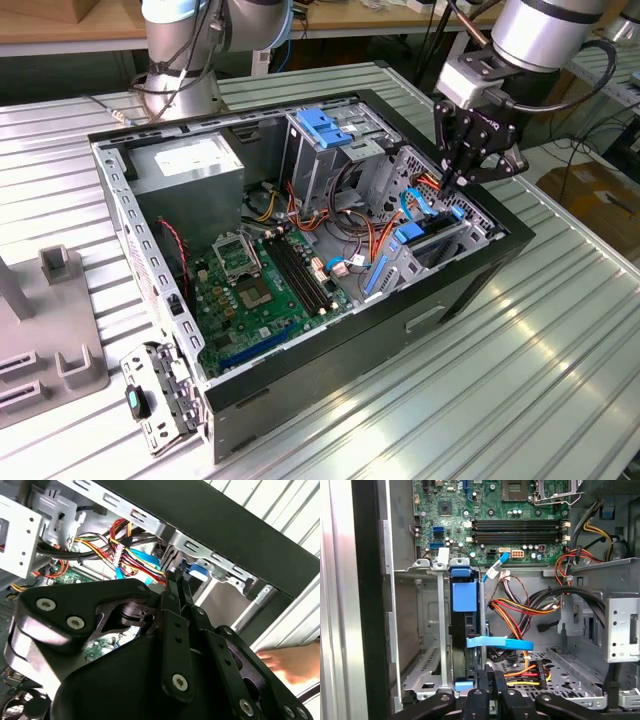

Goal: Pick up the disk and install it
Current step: 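Insert the second disk wire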

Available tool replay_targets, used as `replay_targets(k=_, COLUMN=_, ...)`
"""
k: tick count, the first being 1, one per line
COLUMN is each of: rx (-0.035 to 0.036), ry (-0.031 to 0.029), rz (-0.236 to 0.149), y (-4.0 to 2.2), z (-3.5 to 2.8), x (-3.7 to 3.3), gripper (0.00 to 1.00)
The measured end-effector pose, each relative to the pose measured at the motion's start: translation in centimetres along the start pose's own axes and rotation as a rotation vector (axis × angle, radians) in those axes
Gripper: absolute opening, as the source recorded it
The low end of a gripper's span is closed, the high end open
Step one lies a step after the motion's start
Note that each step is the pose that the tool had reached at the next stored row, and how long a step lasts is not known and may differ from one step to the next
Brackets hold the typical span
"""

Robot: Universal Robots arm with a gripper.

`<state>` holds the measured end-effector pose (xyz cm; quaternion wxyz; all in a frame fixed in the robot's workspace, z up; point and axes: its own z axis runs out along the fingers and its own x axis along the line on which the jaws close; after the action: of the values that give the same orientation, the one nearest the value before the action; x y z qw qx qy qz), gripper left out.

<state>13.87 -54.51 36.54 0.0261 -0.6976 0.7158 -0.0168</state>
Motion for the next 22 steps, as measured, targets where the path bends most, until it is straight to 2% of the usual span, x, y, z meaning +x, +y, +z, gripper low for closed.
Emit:
replay_targets(k=2, rx=0.0001, ry=-0.0013, rz=0.000, y=0.06, z=-0.01, x=0.45, gripper=0.16)
replay_targets(k=6, rx=0.0016, ry=-0.0044, rz=0.000, y=0.81, z=0.30, x=0.84, gripper=0.16)
replay_targets(k=9, rx=0.0015, ry=-0.0061, rz=-0.004, y=0.91, z=0.66, x=0.94, gripper=0.16)
replay_targets(k=11, rx=0.0015, ry=-0.0063, rz=-0.006, y=0.91, z=0.68, x=0.94, gripper=0.16)
replay_targets(k=13, rx=0.0012, ry=-0.0200, rz=-0.008, y=0.92, z=0.72, x=0.97, gripper=0.16)
replay_targets(k=14, rx=0.0011, ry=-0.0222, rz=-0.010, y=0.92, z=0.75, x=0.99, gripper=0.16)
replay_targets(k=22, rx=0.0001, ry=-0.0243, rz=-0.045, y=0.94, z=1.15, x=1.13, gripper=0.16)
